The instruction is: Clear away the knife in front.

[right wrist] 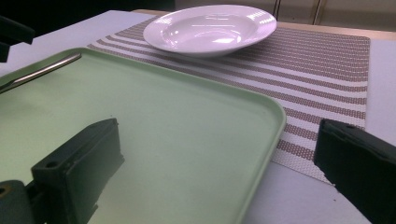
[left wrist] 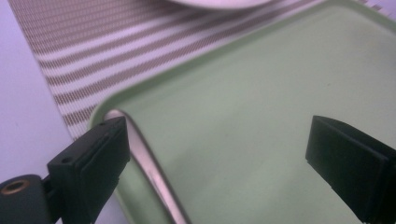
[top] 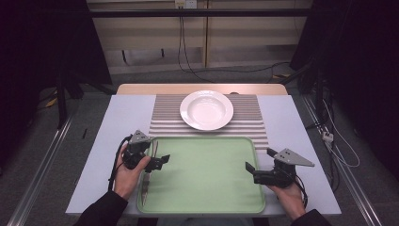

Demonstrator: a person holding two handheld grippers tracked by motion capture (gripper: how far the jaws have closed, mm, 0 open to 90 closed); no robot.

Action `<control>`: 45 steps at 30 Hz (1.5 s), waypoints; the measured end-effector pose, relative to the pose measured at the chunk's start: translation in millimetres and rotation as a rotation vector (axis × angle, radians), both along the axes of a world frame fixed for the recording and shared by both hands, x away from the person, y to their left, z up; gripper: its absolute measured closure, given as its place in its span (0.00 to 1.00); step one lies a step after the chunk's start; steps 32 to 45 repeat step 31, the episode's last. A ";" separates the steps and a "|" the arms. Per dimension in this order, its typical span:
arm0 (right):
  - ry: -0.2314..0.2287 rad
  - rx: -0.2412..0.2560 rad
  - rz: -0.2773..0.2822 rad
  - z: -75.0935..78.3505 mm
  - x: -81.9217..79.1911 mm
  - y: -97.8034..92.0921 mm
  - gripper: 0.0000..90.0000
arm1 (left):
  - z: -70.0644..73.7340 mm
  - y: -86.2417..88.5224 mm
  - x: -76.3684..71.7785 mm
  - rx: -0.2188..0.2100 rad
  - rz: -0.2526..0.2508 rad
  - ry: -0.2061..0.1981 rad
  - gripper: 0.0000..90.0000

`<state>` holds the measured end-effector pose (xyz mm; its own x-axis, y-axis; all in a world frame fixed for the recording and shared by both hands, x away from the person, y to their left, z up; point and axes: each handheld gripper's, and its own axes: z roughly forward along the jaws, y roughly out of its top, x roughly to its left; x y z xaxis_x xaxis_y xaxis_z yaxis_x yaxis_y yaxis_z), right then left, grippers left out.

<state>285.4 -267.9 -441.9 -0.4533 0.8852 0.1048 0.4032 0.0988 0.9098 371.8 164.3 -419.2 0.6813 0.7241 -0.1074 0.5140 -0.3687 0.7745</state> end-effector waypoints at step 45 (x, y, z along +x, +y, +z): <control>0.009 0.005 -0.021 -0.5 -2.7 -2.5 0.01 | -7.4 33.2 -38.7 -0.008 0.081 -0.096 0.07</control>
